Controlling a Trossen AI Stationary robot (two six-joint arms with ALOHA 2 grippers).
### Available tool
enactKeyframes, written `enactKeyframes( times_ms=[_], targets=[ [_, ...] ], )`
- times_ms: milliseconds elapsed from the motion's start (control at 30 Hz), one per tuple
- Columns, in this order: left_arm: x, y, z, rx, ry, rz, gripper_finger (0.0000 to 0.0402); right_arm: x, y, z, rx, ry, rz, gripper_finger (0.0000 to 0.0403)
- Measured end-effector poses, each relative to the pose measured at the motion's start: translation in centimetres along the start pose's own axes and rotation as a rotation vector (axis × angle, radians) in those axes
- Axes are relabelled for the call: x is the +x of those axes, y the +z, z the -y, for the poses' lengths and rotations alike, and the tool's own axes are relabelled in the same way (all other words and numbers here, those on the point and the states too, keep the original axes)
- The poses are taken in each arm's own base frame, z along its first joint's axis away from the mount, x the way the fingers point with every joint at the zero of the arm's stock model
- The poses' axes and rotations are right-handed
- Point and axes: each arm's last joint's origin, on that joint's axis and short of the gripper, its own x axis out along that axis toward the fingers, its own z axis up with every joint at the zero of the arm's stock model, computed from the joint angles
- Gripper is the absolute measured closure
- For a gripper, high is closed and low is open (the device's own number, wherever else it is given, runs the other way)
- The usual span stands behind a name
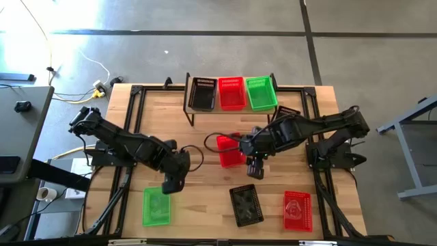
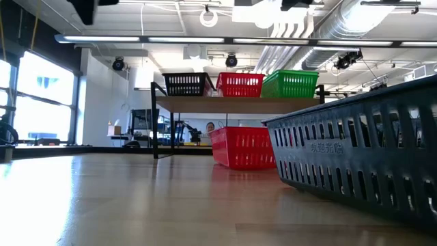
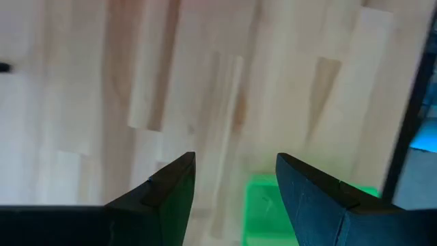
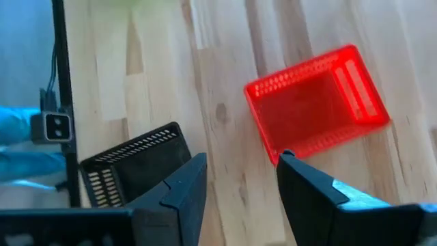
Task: Stack baskets on shelf by color
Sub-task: Stack the top red bin on the red bin on the shelf
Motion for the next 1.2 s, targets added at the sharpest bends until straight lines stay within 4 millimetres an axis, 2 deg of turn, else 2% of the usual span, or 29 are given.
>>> enactKeyframes(
  times_ms=[300,467,700,933,1200],
  targets=[
    [-0.3,-1.5,1.9,-0.054,-0.027,-0.012,0.0206,5.0,-1.1,0.1,-0.208,0.012,0.03,0.0254],
    [-0.3,-1.8,2.4,-0.092,-0.031,-0.011,0.0206,8.0,-2.5,0.6,-0.314,0.006,0.029,0.0254],
    [-0.4,-2.3,2.9,-0.078,-0.036,-0.012,0.0206,11.8,-4.4,1.9,-0.337,-0.015,0.067,0.0254],
    [-0.5,-2.6,3.3,-0.103,-0.041,-0.014,0.0206,14.1,-5.7,3.7,-0.318,-0.027,0.089,0.0254],
    [-0.5,-2.7,3.4,-0.097,-0.042,-0.015,0.0206,15.6,-7.0,4.9,-0.302,0.02,0.087,0.0254]
  ],
)
